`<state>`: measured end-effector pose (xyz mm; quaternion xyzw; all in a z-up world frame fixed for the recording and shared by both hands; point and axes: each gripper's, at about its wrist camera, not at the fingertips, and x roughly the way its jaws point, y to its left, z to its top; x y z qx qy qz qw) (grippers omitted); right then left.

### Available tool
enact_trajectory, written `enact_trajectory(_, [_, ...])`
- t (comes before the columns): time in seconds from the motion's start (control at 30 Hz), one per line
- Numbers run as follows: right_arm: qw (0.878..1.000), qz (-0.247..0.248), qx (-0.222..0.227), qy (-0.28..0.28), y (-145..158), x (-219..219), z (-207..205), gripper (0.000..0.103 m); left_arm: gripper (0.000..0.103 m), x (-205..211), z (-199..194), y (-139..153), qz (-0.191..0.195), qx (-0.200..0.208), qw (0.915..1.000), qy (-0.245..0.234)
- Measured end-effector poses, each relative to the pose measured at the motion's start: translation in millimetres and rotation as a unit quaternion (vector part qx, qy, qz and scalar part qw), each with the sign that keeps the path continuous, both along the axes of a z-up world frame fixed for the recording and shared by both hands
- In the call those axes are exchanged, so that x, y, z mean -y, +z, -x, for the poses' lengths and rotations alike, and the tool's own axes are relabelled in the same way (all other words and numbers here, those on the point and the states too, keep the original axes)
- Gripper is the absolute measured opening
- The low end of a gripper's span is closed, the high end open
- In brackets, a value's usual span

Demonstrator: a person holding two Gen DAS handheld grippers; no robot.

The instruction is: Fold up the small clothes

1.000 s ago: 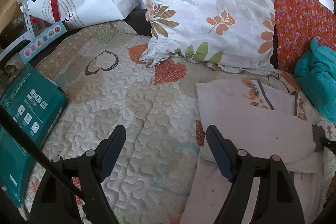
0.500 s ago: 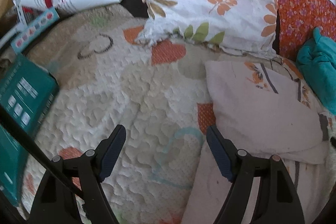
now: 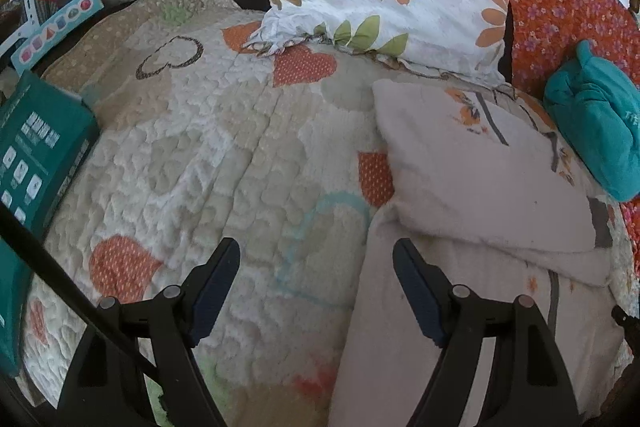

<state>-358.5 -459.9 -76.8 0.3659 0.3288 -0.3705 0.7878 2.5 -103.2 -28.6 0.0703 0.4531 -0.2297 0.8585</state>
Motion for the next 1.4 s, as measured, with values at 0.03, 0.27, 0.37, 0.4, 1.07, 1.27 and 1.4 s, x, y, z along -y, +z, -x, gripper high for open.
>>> enact_trajectory(0.03, [1.000,0.003,-0.002,-0.002,2,-4,4,0.003,0.078,-5,2,-1,0.004,-0.005,1.0000,0.000])
enact_trajectory(0.27, [0.998,-0.026,0.055,-0.004,8,-29,36,0.011,0.078,-39,27,-13,0.053,-0.056,0.9970,-0.008])
enact_trajectory(0.37, [0.998,-0.037,0.052,0.011,0,-43,38,0.023,0.078,-42,48,-19,0.057,-0.071,0.9953,-0.031])
enact_trajectory(0.4, [0.997,-0.045,0.052,0.017,-4,-49,38,0.024,0.078,-42,55,-21,0.060,-0.080,0.9943,-0.037])
enact_trajectory(1.07, [0.977,-0.125,0.143,0.095,-27,-120,61,0.026,0.042,-58,177,-33,0.085,-0.091,0.9885,-0.086])
enact_trajectory(1.27, [0.978,-0.103,0.155,0.089,-19,-142,79,0.047,0.056,-55,195,-33,0.088,-0.085,0.9881,-0.093])
enact_trajectory(1.4, [0.985,-0.076,0.121,0.097,-20,-158,77,0.048,0.047,-51,202,-32,0.081,-0.084,0.9884,-0.097])
